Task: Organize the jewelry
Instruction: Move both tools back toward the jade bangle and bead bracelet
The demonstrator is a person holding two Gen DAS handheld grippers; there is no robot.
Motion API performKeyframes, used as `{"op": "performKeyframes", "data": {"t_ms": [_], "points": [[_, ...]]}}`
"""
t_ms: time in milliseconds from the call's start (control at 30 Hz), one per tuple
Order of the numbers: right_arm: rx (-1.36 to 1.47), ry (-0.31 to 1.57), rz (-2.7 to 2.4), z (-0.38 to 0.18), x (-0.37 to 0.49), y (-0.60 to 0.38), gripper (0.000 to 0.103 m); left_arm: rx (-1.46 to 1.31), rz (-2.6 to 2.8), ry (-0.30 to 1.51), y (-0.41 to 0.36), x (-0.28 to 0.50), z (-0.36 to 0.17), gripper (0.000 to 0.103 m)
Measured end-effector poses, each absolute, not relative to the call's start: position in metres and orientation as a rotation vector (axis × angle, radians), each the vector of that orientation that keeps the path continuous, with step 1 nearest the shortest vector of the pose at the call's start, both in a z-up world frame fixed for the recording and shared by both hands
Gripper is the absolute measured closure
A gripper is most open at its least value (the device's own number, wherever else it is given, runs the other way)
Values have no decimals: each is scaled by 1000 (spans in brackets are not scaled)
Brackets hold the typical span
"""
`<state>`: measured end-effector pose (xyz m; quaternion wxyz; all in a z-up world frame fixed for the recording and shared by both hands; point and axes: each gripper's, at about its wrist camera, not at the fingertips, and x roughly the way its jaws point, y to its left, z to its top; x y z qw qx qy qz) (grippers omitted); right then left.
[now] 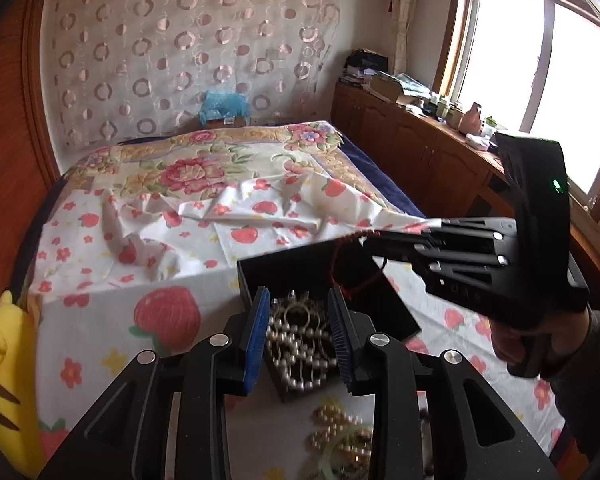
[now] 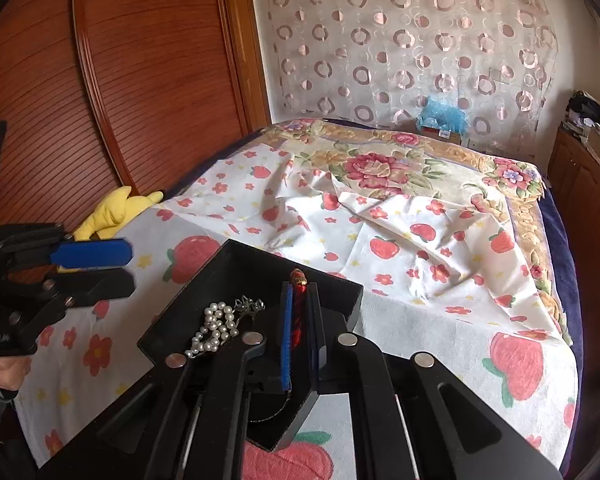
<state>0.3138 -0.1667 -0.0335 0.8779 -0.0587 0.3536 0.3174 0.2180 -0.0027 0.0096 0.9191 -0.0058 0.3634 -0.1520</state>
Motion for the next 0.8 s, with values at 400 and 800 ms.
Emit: {"op": "performKeyframes", "data": {"t_ms": [400, 800], "points": [[-141, 696, 662, -20, 261, -182, 77, -14, -279, 795, 14, 177, -19, 62], [-110, 834, 627, -59, 199, -219, 77, -37, -289, 892, 19, 156, -58, 61]]}}
